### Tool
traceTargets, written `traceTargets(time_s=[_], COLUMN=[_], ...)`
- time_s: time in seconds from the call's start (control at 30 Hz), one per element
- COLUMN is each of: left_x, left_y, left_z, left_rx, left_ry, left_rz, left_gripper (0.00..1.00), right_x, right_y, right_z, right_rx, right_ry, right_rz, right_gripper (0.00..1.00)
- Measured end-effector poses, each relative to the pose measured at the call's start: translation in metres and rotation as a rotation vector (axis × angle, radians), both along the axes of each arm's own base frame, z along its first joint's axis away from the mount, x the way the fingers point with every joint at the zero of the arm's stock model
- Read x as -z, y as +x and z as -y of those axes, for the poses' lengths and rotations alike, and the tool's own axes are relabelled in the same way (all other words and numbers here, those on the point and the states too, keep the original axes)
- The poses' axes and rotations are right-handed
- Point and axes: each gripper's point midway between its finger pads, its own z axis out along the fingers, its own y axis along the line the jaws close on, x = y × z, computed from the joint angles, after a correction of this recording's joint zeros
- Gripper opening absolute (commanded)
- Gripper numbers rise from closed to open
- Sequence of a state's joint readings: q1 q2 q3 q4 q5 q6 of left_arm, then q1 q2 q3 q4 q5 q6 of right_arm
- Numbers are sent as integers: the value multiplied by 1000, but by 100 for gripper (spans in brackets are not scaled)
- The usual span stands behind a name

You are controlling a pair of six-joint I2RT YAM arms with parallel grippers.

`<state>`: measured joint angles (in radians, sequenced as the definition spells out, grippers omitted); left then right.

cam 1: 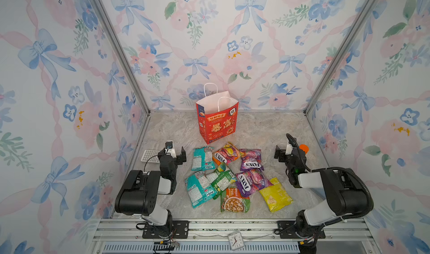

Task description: Place the snacks into the paper bag

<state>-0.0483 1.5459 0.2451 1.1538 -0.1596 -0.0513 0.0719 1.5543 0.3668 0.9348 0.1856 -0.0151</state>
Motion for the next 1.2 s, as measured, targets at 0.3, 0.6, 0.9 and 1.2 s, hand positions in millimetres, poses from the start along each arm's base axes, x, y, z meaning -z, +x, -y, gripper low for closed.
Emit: traceTargets(time_s=[0.3,0.6,0.9,1.2], left_x=[0,0,0,1], left_y=[0,0,0,0], left_z=[0,0,0,0], left_rx=[-2,-2,0,0], left_ry=[0,0,-1,-1], left_rz=[0,0,-1,-2], left_gripper=[98,98,98,98], right_x=[0,0,0,0], right_y=[0,0,0,0], right_z=[-1,-2,-1,-1], right_rx=[-7,-13,-13,-15], right_ry=[3,5,6,7], right_rz=[0,0,-1,-1], right_gripper=[97,96,97,97])
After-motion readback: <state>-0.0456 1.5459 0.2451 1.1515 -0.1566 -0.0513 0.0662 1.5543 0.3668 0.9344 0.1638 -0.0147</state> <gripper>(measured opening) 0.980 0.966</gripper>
